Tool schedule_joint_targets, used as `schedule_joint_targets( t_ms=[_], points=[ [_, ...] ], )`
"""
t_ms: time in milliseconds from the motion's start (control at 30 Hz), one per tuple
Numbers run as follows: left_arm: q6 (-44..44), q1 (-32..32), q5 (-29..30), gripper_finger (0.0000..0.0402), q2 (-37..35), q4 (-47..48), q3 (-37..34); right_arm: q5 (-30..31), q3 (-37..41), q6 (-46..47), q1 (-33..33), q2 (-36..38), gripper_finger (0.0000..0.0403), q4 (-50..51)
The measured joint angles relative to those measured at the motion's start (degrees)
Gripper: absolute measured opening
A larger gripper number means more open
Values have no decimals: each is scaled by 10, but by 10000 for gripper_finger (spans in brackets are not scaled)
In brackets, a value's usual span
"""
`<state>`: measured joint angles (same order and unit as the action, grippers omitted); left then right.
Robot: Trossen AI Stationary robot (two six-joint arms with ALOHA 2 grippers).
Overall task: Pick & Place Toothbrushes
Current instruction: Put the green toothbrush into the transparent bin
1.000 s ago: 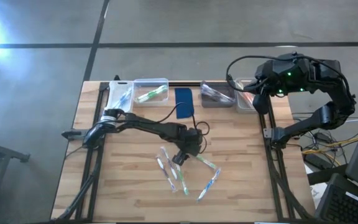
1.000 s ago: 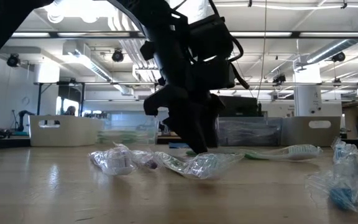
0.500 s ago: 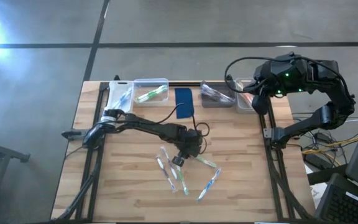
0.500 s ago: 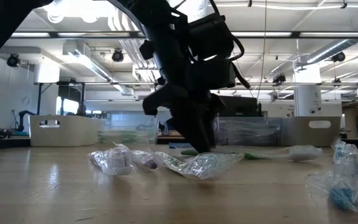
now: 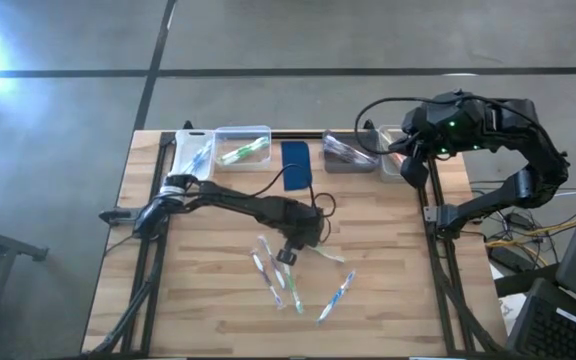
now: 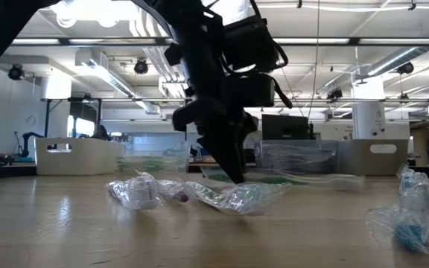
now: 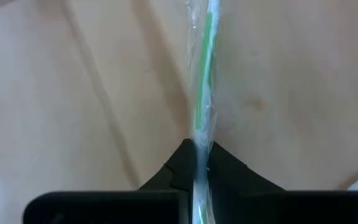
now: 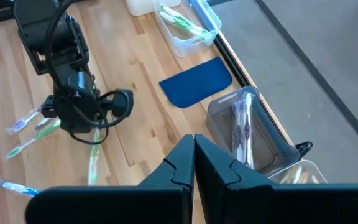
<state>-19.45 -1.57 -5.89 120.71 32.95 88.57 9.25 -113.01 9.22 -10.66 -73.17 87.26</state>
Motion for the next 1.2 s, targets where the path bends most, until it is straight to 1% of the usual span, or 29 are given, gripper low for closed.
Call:
schedule_joint_targets(
  t_ms=[133,233,400,533,633,733,900,1067,1200],
  points=[
    [25,1,46,33,-27,46,0,0,0,-2,0,4,8,0],
    [39,8,64,28,-56,76,0,0,0,-2,0,7,8,0],
    [75,37,87,26,-121,97,1,15,0,-5,0,12,8,0],
    [90,69,131,32,-183,104,1,15,0,-5,0,15,8,0],
    [96,100,150,30,-228,106,0,15,0,-4,0,16,8,0],
    [107,137,152,28,-273,108,-5,16,0,-4,0,16,8,-1],
    [116,207,153,32,-333,145,-8,16,0,-5,0,17,8,-1],
    [117,278,155,31,-369,189,-8,16,0,-8,0,17,8,-1],
    [119,324,155,32,-378,228,-8,16,0,-9,0,18,8,-1]
  ],
)
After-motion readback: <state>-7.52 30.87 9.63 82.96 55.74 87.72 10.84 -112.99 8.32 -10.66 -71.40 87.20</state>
